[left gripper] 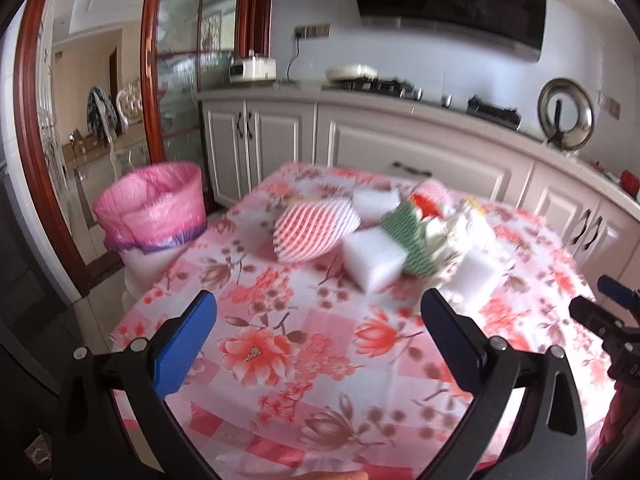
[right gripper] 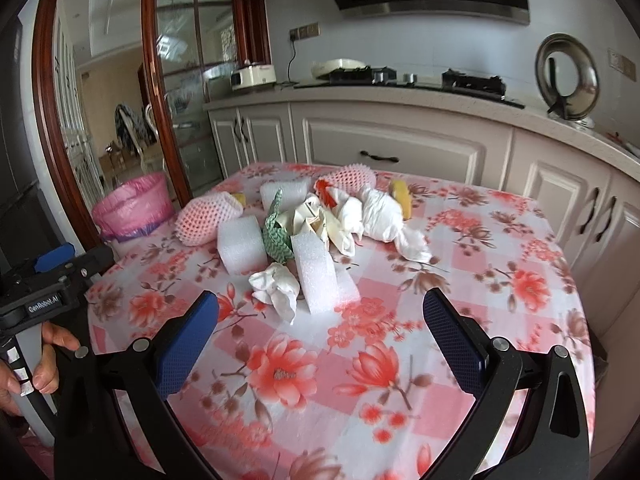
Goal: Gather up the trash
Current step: 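Grasp the white foam block with the right gripper while the left gripper grasps a crumpled tissue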
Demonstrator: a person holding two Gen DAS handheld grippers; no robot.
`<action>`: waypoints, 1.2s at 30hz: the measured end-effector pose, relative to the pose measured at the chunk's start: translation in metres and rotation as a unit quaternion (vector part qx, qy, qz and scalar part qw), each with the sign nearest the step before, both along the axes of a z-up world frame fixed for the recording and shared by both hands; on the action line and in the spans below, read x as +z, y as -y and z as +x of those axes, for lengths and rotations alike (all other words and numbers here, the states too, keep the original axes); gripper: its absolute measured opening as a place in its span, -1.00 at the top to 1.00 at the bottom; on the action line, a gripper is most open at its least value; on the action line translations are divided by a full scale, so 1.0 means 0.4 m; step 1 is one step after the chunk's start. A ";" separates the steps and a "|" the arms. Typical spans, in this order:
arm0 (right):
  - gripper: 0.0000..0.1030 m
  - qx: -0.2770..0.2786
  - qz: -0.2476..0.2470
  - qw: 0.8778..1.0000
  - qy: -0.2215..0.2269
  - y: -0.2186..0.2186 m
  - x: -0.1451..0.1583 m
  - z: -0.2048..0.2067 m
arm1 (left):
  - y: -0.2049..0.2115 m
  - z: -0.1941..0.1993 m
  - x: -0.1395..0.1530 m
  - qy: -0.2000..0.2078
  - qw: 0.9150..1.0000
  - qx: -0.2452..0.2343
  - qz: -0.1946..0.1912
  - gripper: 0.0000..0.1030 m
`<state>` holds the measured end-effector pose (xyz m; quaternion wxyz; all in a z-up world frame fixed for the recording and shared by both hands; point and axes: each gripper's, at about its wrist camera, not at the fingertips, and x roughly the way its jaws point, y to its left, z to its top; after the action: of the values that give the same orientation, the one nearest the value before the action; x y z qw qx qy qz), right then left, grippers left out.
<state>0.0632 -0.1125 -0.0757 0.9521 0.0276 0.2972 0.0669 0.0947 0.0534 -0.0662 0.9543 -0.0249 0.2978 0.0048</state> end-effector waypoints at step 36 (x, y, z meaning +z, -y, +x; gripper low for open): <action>0.27 -0.011 0.077 0.997 -0.007 0.166 -0.093 0.149 | 0.294 0.293 -0.194 -0.094 0.990 -0.101 0.017 -0.82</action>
<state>0.1226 -0.1788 -0.1129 0.9456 0.1046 0.2979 0.0790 0.2119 -0.0644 -0.1437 0.9181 0.0219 0.3867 -0.0842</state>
